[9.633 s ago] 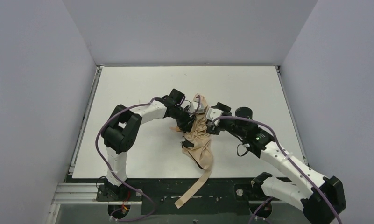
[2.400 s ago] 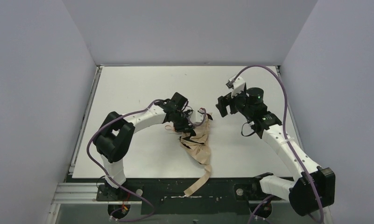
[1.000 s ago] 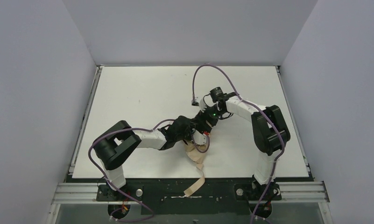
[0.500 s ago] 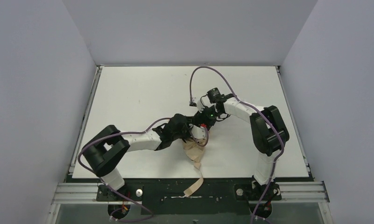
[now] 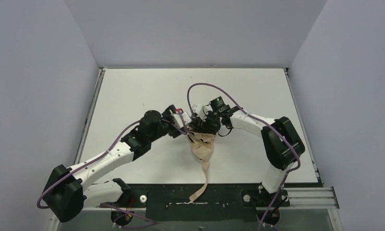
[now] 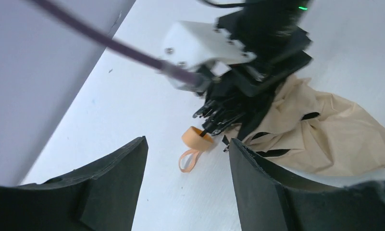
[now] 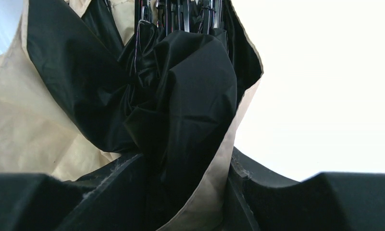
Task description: Put away the umbrella
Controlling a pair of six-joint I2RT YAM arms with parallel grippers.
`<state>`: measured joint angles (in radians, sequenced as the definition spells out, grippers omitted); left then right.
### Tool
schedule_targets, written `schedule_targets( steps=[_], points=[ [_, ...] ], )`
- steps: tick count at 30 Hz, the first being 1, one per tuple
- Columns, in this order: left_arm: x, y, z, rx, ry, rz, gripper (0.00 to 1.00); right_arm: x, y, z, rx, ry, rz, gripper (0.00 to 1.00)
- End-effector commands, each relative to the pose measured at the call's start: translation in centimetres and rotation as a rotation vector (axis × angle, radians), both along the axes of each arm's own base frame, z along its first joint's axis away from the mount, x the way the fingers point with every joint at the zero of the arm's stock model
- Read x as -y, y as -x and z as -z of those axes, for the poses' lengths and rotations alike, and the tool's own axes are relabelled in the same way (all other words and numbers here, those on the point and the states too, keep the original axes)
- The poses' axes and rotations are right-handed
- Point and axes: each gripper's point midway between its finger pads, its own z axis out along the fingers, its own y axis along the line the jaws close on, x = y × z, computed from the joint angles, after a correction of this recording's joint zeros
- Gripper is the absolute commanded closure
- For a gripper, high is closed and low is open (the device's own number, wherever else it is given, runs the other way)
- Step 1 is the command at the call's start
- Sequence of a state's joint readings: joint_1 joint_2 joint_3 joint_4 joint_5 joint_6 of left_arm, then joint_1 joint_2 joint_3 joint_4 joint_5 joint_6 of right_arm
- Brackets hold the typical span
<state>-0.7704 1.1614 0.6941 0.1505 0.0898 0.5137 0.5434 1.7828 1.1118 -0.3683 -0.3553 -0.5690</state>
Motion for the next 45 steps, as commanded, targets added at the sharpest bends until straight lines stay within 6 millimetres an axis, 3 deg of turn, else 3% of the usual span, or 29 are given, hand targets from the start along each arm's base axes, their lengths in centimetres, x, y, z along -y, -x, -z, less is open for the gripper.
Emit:
schedule_targets(
  steps=[1, 5, 8, 13, 23, 30, 39, 45],
  points=[
    [-3.0, -2.5, -2.6, -0.159, 0.271, -0.172, 0.38, 2.1, -1.6, 1.0, 0.239, 0.191, -0.067, 0.90],
    [-5.4, -5.7, -3.0, -0.256, 0.321, -0.354, 0.21, 2.0, -0.4, 1.3, 0.343, 0.238, -0.163, 0.91],
    [-6.1, -7.5, -2.9, -0.328, 0.324, -0.404, 0.14, 1.9, 1.1, 2.2, 0.409, 0.286, -0.228, 0.91],
    [-4.4, -8.3, -1.5, -0.390, 0.251, -0.305, 0.13, 1.9, 2.0, 2.3, 0.569, 0.354, -0.254, 0.92],
    [-0.2, -6.7, 4.4, -0.635, 0.060, -0.016, 0.12, 1.1, 3.5, 2.1, 0.753, 0.427, -0.314, 0.92],
    [1.9, -5.6, 8.2, -0.725, -0.082, 0.133, 0.11, 0.9, 4.2, 2.2, 0.769, 0.421, -0.342, 0.93],
    [4.7, -3.4, 10.8, -0.817, -0.123, 0.284, 0.10, 0.8, 4.6, 2.4, 0.753, 0.421, -0.359, 0.95],
    [5.9, -0.8, 13.1, -0.893, -0.156, 0.363, 0.10, 0.8, 4.4, 2.2, 0.766, 0.422, -0.346, 0.96]
  ],
)
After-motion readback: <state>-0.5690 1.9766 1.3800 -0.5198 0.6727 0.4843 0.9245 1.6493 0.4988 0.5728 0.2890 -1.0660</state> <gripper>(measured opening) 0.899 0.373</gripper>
